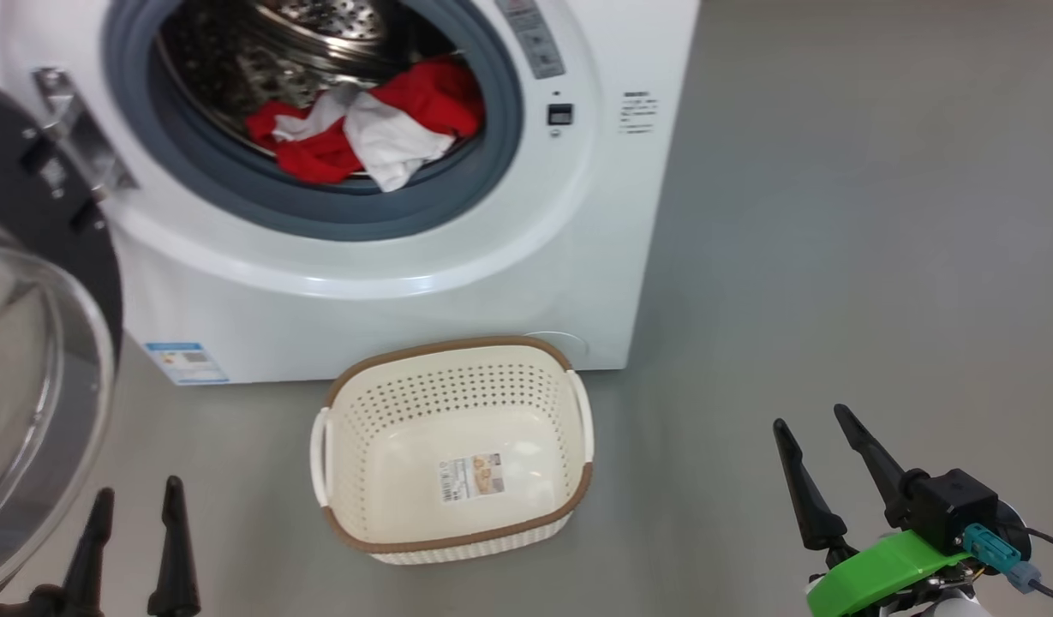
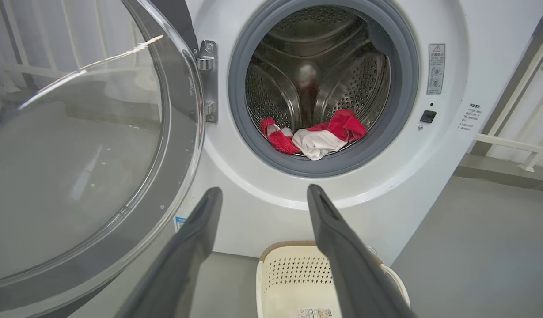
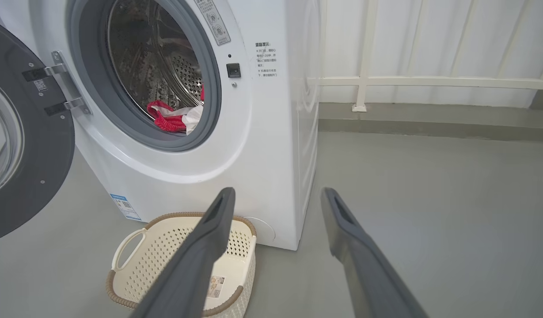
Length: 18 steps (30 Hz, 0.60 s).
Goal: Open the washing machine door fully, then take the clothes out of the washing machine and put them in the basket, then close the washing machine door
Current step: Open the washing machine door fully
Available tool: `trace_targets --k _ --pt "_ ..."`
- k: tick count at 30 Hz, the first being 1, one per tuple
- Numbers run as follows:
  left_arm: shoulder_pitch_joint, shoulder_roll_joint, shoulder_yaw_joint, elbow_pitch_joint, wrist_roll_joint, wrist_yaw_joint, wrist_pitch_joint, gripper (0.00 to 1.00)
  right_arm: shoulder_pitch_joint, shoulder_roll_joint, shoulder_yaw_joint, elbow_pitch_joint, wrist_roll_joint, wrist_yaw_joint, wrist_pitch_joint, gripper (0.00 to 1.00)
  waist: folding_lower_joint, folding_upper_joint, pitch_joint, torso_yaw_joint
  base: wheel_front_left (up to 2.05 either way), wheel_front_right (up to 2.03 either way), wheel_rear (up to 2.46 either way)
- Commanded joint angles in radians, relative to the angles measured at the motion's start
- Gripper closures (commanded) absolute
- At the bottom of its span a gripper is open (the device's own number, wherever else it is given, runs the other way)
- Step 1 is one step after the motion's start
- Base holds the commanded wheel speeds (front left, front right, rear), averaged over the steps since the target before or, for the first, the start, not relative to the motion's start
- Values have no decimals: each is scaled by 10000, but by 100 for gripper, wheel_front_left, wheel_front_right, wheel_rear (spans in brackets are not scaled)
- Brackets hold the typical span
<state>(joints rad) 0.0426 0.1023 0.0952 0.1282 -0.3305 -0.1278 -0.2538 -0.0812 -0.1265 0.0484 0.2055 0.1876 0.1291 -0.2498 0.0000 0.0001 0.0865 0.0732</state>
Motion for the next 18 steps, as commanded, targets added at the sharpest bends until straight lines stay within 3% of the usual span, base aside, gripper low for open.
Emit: trace_targets --k 1,9,18 --pt "-54 244 250 -316 -71 -28 -80 0 -43 -6 158 -294 85 16 -120 0 0 -1 55 -513 0 0 0" --pt "1 275 89 -553 -98 -28 -80 0 -53 27 63 -452 73 16 -120 0 0 -1 231 -1157 0 0 0" --pt "70 287 4 -634 -90 -29 -80 0 -18 80 -54 -521 93 16 -120 0 0 -1 233 -1317 0 0 0"
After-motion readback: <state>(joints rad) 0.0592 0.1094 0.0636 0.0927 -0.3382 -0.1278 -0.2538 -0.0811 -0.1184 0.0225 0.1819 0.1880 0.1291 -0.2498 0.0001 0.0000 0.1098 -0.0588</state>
